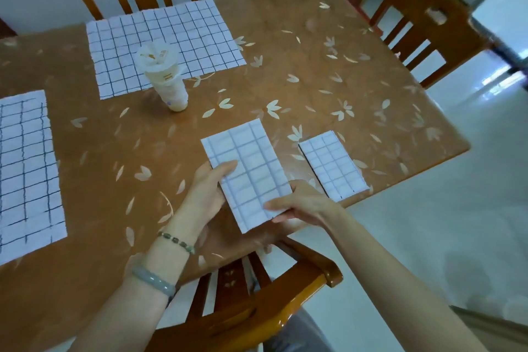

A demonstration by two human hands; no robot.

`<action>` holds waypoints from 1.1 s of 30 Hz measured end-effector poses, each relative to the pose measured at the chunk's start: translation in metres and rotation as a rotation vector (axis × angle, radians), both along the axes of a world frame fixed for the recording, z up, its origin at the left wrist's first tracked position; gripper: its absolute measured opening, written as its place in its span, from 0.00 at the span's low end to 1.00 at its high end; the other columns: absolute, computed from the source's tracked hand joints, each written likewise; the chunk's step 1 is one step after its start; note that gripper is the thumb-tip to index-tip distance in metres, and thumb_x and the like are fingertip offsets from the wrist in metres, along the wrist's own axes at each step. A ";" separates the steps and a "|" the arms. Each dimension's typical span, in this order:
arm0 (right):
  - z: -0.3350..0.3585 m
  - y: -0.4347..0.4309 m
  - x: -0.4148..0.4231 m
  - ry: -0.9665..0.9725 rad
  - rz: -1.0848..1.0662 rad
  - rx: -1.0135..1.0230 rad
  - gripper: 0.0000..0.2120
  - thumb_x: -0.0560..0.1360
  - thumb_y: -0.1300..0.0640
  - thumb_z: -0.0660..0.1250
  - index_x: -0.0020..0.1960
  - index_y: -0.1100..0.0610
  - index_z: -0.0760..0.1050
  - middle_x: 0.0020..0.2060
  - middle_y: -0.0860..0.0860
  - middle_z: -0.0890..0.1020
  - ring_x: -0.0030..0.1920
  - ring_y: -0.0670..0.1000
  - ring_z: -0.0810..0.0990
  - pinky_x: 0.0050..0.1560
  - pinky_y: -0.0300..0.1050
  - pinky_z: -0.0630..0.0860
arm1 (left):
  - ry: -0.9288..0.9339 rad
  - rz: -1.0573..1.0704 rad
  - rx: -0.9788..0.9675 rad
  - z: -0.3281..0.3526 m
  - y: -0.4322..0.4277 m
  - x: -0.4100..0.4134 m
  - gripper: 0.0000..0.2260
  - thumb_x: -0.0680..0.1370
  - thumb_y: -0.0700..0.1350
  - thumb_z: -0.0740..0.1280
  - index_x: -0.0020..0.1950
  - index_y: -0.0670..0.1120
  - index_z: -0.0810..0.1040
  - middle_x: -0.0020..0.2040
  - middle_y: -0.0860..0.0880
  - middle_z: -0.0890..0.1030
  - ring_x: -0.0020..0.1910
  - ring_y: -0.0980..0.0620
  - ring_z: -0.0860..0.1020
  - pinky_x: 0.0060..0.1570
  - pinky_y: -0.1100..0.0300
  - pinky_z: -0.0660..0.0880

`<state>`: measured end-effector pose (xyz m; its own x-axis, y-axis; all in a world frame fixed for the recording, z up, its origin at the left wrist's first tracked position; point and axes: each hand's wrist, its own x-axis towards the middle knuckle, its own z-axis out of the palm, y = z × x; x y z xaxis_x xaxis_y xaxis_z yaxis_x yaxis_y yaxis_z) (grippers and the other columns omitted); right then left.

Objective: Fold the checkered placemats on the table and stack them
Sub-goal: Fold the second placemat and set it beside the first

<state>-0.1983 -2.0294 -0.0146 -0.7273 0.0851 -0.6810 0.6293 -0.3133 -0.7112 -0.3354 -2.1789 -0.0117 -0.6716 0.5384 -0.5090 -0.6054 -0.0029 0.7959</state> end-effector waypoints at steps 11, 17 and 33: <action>0.037 0.075 0.103 0.001 -0.154 0.110 0.16 0.68 0.69 0.73 0.54 0.62 0.78 0.48 0.52 0.85 0.47 0.51 0.84 0.41 0.42 0.80 | 0.297 -0.462 -0.176 0.048 0.106 0.000 0.07 0.74 0.35 0.70 0.48 0.44 0.83 0.42 0.48 0.85 0.41 0.52 0.83 0.38 0.62 0.79; 0.023 0.154 0.154 0.041 -0.175 0.078 0.19 0.67 0.69 0.73 0.57 0.61 0.78 0.50 0.54 0.84 0.49 0.53 0.84 0.41 0.43 0.80 | 0.353 -0.484 -0.262 0.043 0.192 0.052 0.07 0.74 0.33 0.69 0.48 0.43 0.82 0.36 0.50 0.84 0.36 0.54 0.82 0.33 0.64 0.78; -0.011 0.296 0.176 -0.092 -0.478 0.110 0.10 0.73 0.65 0.67 0.54 0.67 0.75 0.41 0.58 0.82 0.30 0.49 0.82 0.25 0.36 0.75 | 0.623 -0.528 -0.524 0.027 0.332 0.077 0.10 0.74 0.32 0.66 0.50 0.43 0.83 0.45 0.45 0.83 0.41 0.51 0.78 0.41 0.62 0.79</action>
<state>-0.0227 -1.7339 -0.0252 -0.5271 0.4691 -0.7086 0.4952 -0.5081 -0.7047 -0.2589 -1.8473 0.0150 -0.6393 0.6536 -0.4051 0.1032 0.5949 0.7971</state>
